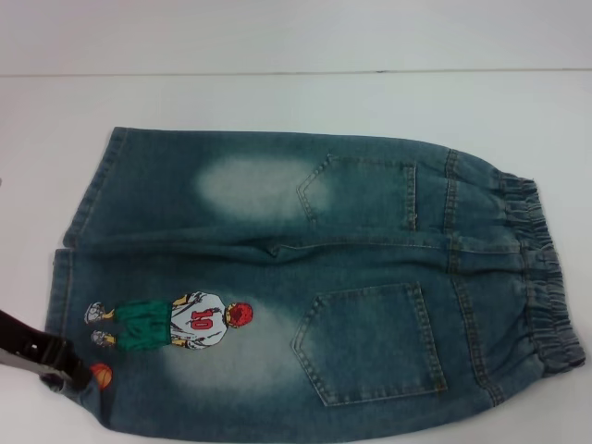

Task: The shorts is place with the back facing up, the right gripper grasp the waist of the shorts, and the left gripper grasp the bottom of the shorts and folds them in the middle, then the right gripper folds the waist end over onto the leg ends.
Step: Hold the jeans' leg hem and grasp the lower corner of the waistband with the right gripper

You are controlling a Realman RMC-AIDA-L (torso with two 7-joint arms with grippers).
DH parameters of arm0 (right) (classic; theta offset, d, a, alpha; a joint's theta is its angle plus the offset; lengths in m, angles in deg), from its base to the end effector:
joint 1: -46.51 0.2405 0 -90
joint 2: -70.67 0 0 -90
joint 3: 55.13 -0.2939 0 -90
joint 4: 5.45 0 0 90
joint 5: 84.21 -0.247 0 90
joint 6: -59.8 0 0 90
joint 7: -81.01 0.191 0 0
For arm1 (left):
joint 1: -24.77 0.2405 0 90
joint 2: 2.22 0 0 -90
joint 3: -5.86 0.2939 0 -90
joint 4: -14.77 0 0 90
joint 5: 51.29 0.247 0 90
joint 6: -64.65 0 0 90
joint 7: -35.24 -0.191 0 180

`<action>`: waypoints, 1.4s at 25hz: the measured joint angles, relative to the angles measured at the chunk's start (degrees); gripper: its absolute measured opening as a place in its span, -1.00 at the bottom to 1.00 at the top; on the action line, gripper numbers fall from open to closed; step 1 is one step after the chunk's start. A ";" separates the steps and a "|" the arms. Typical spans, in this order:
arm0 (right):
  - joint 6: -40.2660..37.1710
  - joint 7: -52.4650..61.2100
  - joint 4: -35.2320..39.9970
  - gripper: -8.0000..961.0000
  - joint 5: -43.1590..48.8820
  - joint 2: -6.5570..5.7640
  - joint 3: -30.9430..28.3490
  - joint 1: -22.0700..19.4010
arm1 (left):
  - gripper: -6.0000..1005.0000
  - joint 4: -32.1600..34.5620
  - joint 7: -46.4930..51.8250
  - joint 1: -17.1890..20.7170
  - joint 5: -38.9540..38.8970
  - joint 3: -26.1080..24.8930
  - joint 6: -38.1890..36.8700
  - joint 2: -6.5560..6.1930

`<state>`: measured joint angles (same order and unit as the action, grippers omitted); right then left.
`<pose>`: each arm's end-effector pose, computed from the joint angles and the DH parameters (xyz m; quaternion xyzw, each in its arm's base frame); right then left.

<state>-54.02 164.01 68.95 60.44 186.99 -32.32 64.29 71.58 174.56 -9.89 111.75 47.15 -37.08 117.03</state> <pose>0.3959 0.2758 0.0975 -0.9500 0.2613 -0.0193 0.1698 -0.3568 0.3577 -0.0133 -0.7846 -0.5956 0.1524 0.0804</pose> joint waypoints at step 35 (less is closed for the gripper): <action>1.19 0.58 -8.24 0.87 5.66 0.30 9.03 4.61 | -0.81 0.15 0.68 0.08 0.52 0.07 0.05 0.80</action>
<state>-52.84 164.59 60.71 66.10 187.30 -23.29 68.90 71.72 175.24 -9.82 112.27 47.22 -37.02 117.84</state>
